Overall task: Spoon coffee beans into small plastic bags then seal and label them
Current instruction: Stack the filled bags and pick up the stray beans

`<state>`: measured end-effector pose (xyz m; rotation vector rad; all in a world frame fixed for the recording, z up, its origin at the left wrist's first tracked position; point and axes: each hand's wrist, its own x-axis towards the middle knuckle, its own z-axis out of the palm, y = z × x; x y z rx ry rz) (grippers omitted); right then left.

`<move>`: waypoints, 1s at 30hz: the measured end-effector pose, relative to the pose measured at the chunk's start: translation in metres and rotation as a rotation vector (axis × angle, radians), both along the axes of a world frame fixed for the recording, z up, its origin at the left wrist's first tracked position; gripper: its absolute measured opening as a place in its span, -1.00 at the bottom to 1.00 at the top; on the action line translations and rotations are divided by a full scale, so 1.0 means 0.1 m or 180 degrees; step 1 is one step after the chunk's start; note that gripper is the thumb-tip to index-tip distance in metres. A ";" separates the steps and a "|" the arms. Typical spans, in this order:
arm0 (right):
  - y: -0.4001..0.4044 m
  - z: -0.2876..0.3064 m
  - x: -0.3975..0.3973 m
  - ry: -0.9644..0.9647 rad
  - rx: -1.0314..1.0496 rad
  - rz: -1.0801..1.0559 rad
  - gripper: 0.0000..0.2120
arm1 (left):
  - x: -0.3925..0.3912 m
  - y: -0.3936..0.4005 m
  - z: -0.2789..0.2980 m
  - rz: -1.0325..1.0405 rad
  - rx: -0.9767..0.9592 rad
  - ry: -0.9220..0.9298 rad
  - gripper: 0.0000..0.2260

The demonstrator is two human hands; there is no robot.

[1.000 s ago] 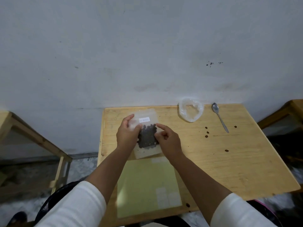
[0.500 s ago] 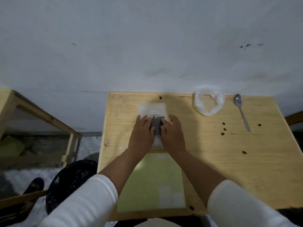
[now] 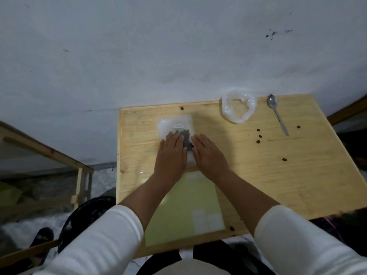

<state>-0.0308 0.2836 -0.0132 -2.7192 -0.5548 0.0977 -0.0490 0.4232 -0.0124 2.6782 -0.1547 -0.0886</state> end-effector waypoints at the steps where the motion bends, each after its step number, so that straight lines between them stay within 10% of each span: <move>1: -0.05 0.02 -0.06 0.0046 0.0022 -0.0086 -0.58 | -0.04 -0.04 0.02 -0.0070 -0.0045 -0.0092 -0.56; 14: -0.86 -0.18 -1.21 0.0299 0.0136 -0.1089 -0.67 | -0.85 -0.62 -0.33 -0.1148 -0.0178 -0.0263 -0.61; 30: -1.22 -0.25 -1.85 0.0800 0.1313 -0.1321 -0.73 | -1.00 -0.77 -0.66 -0.0820 0.0293 -0.0111 -0.52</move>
